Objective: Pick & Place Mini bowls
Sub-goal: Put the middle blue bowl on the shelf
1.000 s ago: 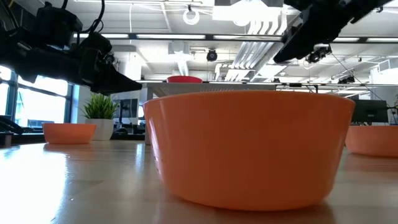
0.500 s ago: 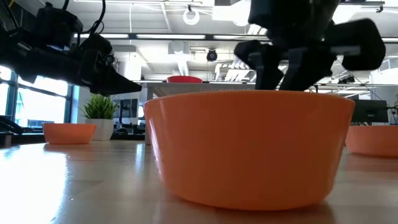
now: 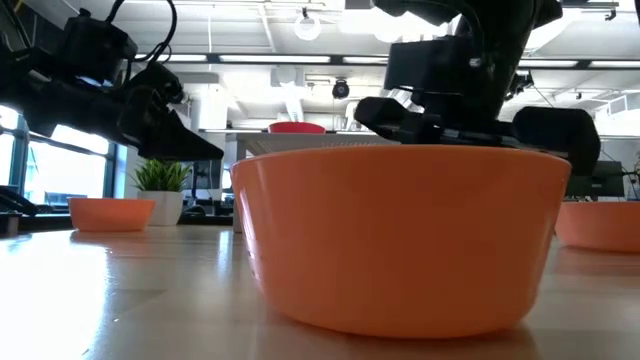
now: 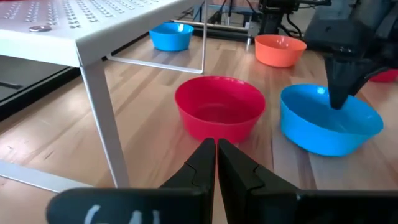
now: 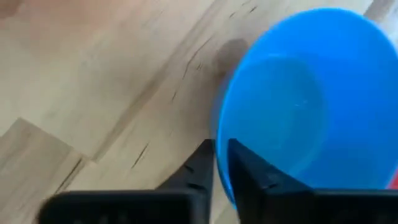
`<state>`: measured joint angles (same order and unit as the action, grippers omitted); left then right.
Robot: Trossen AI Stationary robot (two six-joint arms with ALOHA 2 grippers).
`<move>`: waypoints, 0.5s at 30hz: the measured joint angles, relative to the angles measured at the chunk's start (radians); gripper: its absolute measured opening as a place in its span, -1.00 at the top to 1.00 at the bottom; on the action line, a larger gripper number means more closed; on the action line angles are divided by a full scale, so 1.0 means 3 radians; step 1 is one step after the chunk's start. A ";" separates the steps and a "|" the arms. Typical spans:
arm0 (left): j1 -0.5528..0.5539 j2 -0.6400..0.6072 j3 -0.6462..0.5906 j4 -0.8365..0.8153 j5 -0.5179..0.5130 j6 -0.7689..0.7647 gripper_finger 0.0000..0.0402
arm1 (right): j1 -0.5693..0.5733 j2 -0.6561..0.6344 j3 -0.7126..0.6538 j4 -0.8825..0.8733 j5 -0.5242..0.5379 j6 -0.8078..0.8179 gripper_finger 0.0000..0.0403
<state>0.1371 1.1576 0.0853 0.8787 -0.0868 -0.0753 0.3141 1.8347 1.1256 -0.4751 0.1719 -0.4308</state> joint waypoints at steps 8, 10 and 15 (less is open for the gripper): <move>-0.0001 0.0000 0.0000 0.0001 0.0031 -0.0044 0.93 | -0.0005 -0.0154 0.0144 -0.0028 0.0013 0.0212 0.98; -0.0001 0.0000 0.0000 0.0002 0.0052 -0.0055 0.93 | -0.0006 -0.0237 0.0287 -0.0125 -0.0011 0.0249 0.98; 0.0000 0.0000 0.0000 0.0001 0.0060 -0.0090 0.93 | -0.0087 -0.0364 0.0930 -0.0604 -0.0025 0.0301 0.99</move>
<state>0.1371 1.1576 0.0853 0.8791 -0.0689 -0.1024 0.2880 1.7256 1.4046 -0.6562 0.1644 -0.3405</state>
